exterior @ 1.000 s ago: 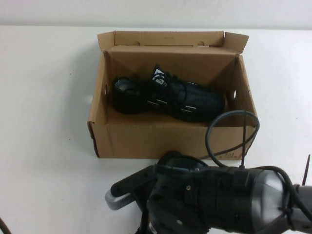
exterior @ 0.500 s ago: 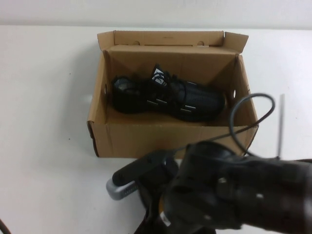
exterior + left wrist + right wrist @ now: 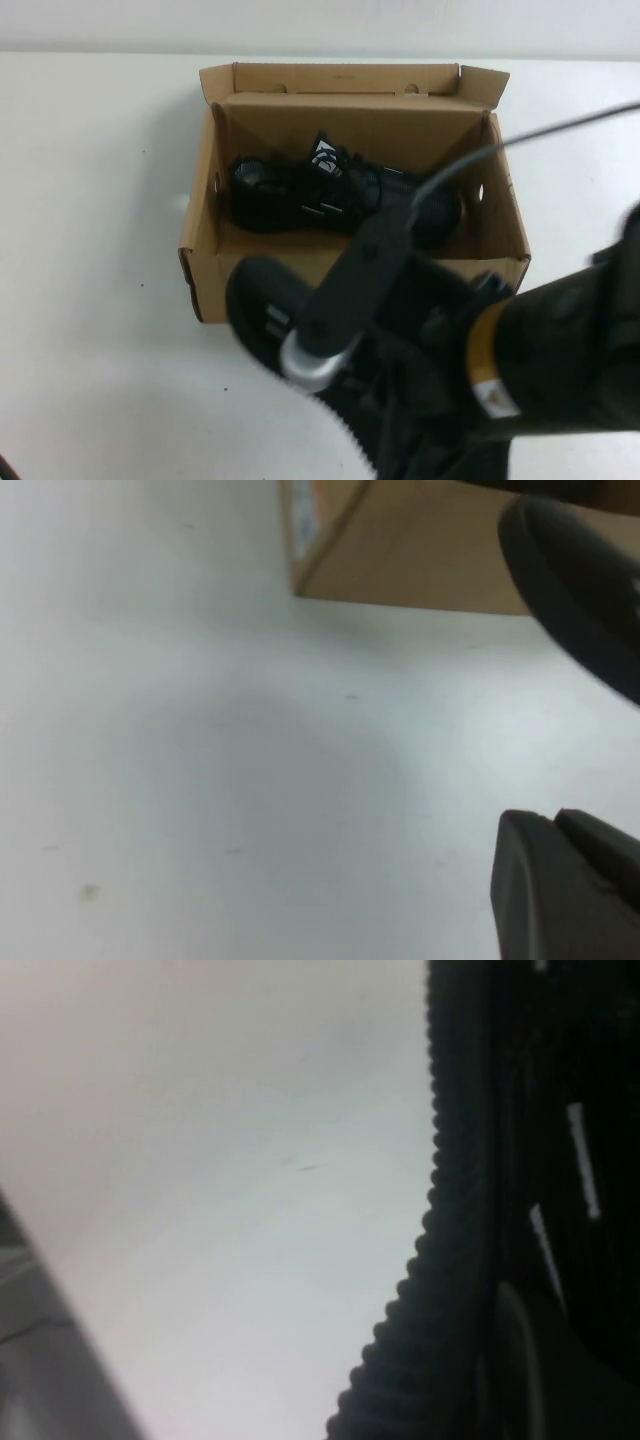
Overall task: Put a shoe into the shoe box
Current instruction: Pick up the shoe from the table, then hand over the shoe
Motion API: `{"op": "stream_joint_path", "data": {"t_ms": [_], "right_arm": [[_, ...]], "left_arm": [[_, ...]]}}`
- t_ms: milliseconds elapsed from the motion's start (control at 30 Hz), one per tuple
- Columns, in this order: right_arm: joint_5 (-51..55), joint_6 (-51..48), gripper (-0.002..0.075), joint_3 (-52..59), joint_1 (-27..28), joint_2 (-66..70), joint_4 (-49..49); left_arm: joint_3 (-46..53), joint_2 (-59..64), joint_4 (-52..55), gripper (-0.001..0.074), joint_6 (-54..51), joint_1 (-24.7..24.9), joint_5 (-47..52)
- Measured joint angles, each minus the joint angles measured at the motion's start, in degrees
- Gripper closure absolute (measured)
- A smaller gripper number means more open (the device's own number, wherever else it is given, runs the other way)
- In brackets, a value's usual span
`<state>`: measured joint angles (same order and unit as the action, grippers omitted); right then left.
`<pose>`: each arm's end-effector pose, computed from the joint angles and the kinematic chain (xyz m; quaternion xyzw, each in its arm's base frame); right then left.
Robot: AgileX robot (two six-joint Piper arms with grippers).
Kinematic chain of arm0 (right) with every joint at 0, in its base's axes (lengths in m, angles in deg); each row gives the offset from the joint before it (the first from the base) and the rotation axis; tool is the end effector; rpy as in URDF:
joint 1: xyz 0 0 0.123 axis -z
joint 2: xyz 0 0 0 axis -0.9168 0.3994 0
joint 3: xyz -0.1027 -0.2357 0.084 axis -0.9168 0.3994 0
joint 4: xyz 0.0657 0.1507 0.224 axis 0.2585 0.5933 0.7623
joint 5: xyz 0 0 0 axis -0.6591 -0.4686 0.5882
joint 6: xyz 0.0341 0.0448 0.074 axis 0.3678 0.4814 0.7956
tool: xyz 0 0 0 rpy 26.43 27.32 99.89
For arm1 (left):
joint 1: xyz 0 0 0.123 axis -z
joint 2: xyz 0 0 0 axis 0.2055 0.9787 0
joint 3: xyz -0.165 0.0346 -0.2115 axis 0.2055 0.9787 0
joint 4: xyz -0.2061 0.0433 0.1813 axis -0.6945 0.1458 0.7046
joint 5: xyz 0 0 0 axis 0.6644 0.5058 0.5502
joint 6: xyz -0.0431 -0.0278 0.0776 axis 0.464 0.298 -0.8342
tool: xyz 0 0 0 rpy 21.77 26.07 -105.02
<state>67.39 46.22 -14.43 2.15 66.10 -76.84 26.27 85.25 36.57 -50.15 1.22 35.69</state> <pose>0.1427 0.2603 0.3229 -0.4588 0.8455 0.0799 0.2612 0.0822 -0.0406 0.3431 0.0513 0.9048 -0.1910 0.3770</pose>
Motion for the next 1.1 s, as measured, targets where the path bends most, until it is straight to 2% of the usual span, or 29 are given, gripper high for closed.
{"op": "stream_joint_path", "data": {"t_ms": [167, 333, 633, 800, 933, 1100], "right_arm": [[0.87, -5.62, 0.0734, -0.12, 0.00, -4.96, -11.15], [0.92, -10.80, 0.0734, -0.25, 0.00, -7.02, -17.55], [1.65, -20.19, 0.0734, -0.27, 0.00, -7.68, -17.28], [-0.25, -25.66, 0.0734, 1.07, 0.00, -12.46, -14.26], [-0.07, -27.21, 0.0734, 2.47, 0.00, -16.50, -12.84], [5.08, -27.33, 0.0734, 2.94, 0.00, -18.21, -12.75]], "left_arm": [[0.00, 0.33, -7.97, 0.0738, -3.10, 0.00, -0.86], [0.00, 2.24, -14.07, 0.0738, -6.89, 0.00, -3.33], [0.10, 12.70, -26.36, 0.0738, -17.08, 0.00, -5.55], [0.22, 20.18, -35.63, 0.0738, -24.89, 0.00, -6.16], [0.22, 25.38, -45.39, 0.0738, -32.27, 0.00, -6.16], [0.22, 32.23, -55.74, 0.0738, -39.32, 0.00, -5.39]]}}
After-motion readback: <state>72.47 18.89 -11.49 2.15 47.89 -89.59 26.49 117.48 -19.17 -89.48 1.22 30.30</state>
